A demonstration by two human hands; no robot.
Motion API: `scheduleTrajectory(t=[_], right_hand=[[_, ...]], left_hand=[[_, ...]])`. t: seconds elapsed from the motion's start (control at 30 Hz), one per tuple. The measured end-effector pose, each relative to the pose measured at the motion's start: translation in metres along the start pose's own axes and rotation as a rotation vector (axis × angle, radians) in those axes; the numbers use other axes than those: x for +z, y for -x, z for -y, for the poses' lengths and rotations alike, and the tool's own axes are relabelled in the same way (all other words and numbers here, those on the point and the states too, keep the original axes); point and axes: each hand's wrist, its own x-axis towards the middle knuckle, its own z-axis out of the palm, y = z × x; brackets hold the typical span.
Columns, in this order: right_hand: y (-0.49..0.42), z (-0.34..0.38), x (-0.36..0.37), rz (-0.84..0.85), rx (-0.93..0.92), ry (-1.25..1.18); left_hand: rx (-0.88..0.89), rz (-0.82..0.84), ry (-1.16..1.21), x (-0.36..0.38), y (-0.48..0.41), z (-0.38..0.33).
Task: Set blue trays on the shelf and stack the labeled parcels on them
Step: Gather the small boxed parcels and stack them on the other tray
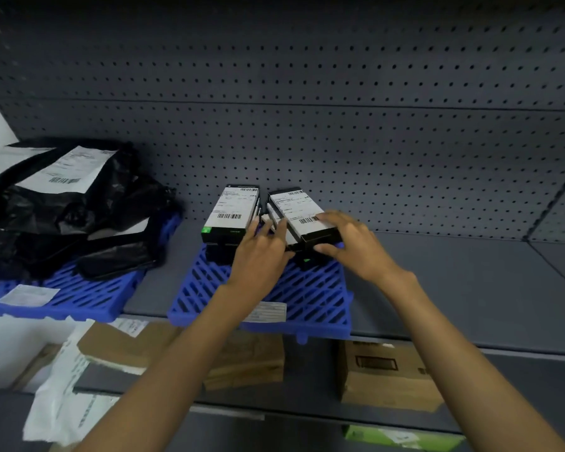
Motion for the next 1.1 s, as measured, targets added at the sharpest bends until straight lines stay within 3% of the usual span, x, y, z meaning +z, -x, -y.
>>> scheduleTrajectory(t=[0.13,0.3,0.47,0.7,0.9,1.0,1.1], right_hand=[[0.001,-0.012,0.004,0.117,-0.055,-0.076],[0.001,-0.022,0.006,0.192,-0.064,-0.133],[0.002,-0.021,0.014,0.124,-0.063,-0.142],[0.008,-0.008,0.032,0.118,-0.151,-0.212],[0.000,0.012,0.043,0.045,-0.105,-0.070],[-0.005,0.016,0.043,0.041,-0.088,-0.050],[-0.008,0.020,0.045,0.053,-0.091,-0.030]], left_hand=[[-0.033,-0.119,0.093,0.000,0.011,-0.020],[-0.103,-0.036,0.087,-0.001,0.011,-0.028],[-0.126,0.060,0.136,0.006,0.006,-0.041],[-0.071,-0.015,0.121,-0.002,0.018,-0.007],[0.023,0.069,-0.084,-0.019,0.013,0.025],[-0.122,0.005,0.005,-0.031,0.007,0.044],[-0.299,0.070,0.110,-0.030,0.001,0.058]])
